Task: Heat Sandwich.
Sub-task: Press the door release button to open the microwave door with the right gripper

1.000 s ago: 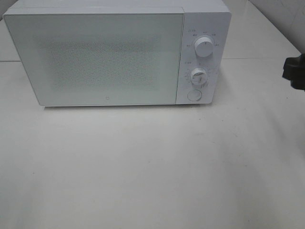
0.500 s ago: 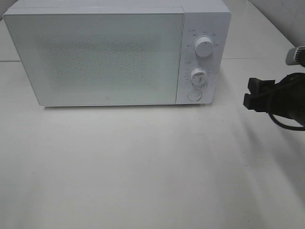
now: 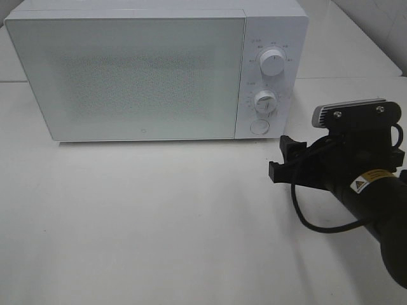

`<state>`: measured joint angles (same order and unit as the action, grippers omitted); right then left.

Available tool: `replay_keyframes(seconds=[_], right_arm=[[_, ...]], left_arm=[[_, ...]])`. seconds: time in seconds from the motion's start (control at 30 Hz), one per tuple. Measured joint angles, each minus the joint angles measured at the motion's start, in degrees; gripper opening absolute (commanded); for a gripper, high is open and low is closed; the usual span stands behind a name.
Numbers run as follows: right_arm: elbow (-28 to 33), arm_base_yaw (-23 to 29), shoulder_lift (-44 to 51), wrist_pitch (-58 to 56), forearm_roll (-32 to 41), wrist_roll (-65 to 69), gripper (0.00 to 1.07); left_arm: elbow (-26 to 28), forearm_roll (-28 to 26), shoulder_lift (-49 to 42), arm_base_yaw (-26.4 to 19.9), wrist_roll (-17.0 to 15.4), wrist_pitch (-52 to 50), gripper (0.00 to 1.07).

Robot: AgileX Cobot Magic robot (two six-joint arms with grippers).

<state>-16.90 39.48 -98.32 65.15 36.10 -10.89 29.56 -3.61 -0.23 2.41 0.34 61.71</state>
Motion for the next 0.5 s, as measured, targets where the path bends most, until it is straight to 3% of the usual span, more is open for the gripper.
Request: replay_keyframes(seconds=[0.23,0.5], right_arm=[[-1.8,4.5,-1.3,0.1,2.8,-2.4,0.71],[-1.8,4.6,-1.3,-0.3,3.2,2.4,0.71]], left_arm=[[0.0,0.0,0.0,0.0,0.0,0.0,0.98],[0.0,0.0,0.0,0.0,0.0,0.0,0.98]])
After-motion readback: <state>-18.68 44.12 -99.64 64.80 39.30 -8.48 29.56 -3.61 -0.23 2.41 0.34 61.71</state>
